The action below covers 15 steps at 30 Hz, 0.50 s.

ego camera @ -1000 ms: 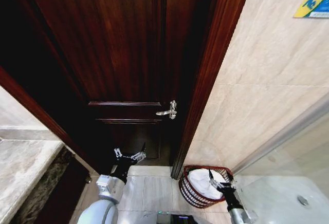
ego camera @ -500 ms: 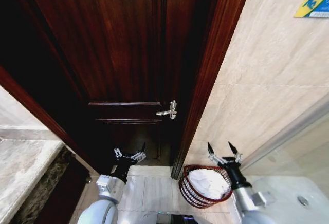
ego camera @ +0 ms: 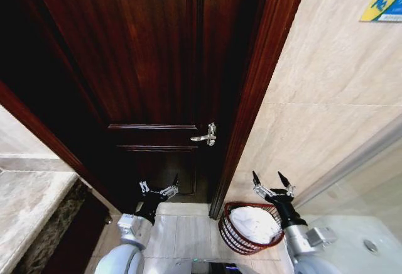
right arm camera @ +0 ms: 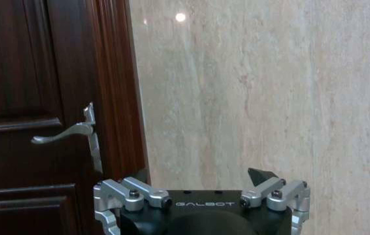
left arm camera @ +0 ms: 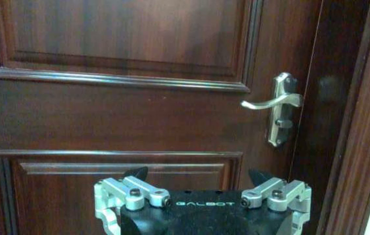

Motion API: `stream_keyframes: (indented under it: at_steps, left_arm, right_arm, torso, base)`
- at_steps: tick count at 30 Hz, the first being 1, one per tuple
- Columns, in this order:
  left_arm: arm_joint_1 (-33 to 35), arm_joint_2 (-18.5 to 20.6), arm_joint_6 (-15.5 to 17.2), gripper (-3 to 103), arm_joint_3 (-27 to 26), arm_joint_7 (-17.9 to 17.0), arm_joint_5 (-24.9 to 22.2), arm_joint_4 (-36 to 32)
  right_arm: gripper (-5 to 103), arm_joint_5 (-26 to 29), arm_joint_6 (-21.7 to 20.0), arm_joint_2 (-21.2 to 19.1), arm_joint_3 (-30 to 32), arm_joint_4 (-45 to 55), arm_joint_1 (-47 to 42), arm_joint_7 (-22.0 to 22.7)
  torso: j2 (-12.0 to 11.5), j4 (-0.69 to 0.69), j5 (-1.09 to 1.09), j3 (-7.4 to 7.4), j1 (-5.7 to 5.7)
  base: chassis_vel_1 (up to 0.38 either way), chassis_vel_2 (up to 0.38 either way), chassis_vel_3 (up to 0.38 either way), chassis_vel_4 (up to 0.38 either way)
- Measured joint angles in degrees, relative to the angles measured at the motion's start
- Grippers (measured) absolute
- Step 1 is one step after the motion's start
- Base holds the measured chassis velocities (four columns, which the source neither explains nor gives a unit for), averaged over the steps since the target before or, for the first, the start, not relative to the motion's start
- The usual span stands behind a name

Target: Discard the used towel into the hamper.

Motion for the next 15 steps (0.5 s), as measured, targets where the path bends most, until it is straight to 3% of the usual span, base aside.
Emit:
stream_keyframes:
  at_steps: [15]
  left_arm:
    - [0.00,0.00,0.00,100,0.00,0.00,0.00,0.00]
  right_arm:
    - [100,1.32,0.40,-0.26,0.53,0.07,0.14,0.09]
  torso:
    - [0.00,0.00,0.00,0.00,0.00]
  base:
    - [0.000,0.000,0.000,0.000]
